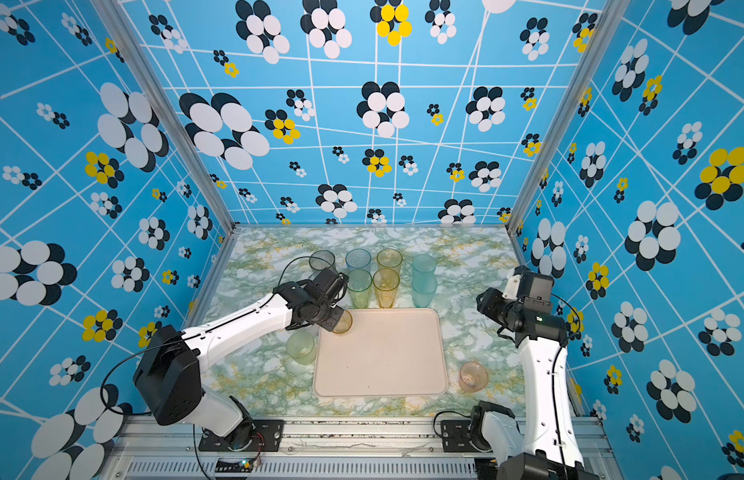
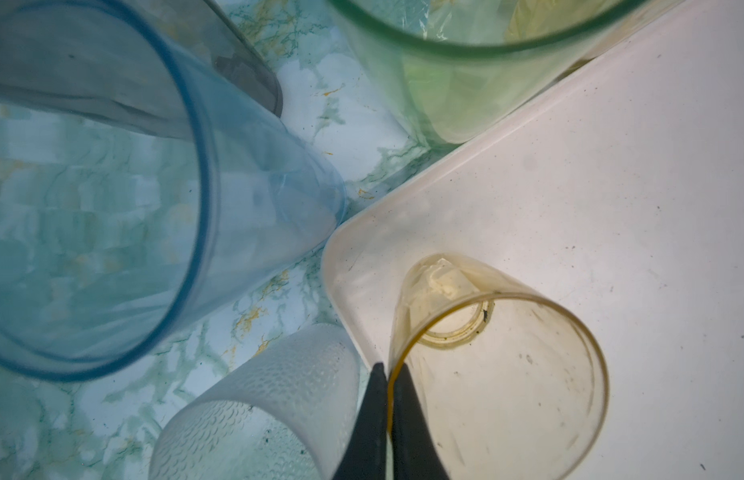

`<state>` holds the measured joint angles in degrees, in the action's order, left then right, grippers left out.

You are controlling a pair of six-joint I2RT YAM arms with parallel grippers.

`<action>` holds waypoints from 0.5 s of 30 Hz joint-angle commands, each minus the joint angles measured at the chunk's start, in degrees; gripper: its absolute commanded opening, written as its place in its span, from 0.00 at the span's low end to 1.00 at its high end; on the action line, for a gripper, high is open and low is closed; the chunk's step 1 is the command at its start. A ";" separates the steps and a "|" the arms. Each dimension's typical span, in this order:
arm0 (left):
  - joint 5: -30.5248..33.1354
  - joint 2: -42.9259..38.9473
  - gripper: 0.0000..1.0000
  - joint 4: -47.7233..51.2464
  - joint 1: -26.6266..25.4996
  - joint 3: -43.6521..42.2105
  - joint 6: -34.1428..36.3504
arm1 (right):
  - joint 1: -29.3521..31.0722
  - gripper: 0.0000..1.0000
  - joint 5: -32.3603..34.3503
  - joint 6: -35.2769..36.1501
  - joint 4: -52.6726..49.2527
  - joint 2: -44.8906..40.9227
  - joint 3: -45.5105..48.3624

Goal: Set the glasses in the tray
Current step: 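Lower the amber cup onto the tray corner nearest the cup rows and release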

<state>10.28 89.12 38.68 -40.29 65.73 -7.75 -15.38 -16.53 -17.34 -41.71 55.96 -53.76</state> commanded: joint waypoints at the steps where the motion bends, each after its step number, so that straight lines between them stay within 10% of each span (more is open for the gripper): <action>1: -0.69 0.18 0.00 -0.93 1.09 -1.29 0.01 | 0.52 0.49 1.15 0.72 -1.44 -0.51 -1.70; 15: -0.77 1.82 0.01 -2.92 2.76 -1.98 0.43 | 1.23 0.49 1.85 0.20 -1.26 -0.11 -1.79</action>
<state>10.26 89.95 36.67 -38.15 64.71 -7.73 -14.63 -15.49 -17.34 -41.80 55.99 -53.76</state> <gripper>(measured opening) 0.059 0.494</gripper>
